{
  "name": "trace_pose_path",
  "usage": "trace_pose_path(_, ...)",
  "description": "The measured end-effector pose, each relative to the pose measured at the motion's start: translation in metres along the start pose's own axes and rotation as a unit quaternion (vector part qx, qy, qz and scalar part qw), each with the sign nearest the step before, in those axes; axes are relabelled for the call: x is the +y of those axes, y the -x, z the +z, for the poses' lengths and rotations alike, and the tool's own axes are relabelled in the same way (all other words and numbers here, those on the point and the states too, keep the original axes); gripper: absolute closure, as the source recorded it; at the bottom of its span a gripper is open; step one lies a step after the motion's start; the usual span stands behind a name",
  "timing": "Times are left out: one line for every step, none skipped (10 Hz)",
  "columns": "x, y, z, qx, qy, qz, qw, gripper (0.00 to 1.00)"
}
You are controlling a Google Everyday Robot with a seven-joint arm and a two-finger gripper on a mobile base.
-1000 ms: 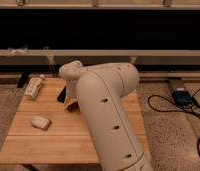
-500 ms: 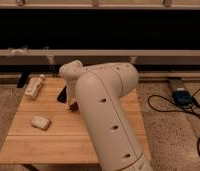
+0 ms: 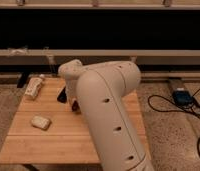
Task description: Place the pepper in the ceramic bowl
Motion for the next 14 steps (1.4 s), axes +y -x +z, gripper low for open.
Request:
trace_pose_path(0.001, -0.001, -0.011, -0.003, 0.003, -0.004, 1.0000, 1.00)
trace_pose_path(0.003, -0.002, -0.025, -0.007, 0.008, -0.010, 0.9999, 1.00)
trace_pose_path(0.004, -0.003, -0.042, -0.013, 0.013, -0.016, 0.9997, 1.00)
trace_pose_path(0.002, -0.002, -0.064, -0.023, 0.020, -0.023, 0.9993, 1.00)
trace_pose_path(0.002, -0.001, -0.079, -0.029, 0.026, -0.029, 0.9988, 1.00)
trace_pose_path(-0.001, 0.001, -0.102, -0.038, 0.035, -0.038, 0.9979, 1.00)
trace_pose_path(-0.003, 0.002, -0.121, -0.045, 0.044, -0.048, 0.9969, 1.00)
trace_pose_path(-0.006, 0.003, -0.136, -0.051, 0.055, -0.056, 0.9956, 1.00)
trace_pose_path(-0.009, 0.003, -0.144, -0.054, 0.065, -0.063, 0.9944, 1.00)
trace_pose_path(-0.017, 0.004, -0.152, -0.055, 0.081, -0.068, 0.9929, 1.00)
trace_pose_path(-0.025, 0.005, -0.158, -0.058, 0.089, -0.068, 0.9920, 1.00)
trace_pose_path(-0.031, 0.007, -0.163, -0.063, 0.095, -0.068, 0.9912, 1.00)
trace_pose_path(-0.035, 0.007, -0.170, -0.067, 0.102, -0.071, 0.9899, 1.00)
trace_pose_path(-0.041, 0.008, -0.180, -0.074, 0.108, -0.073, 0.9887, 1.00)
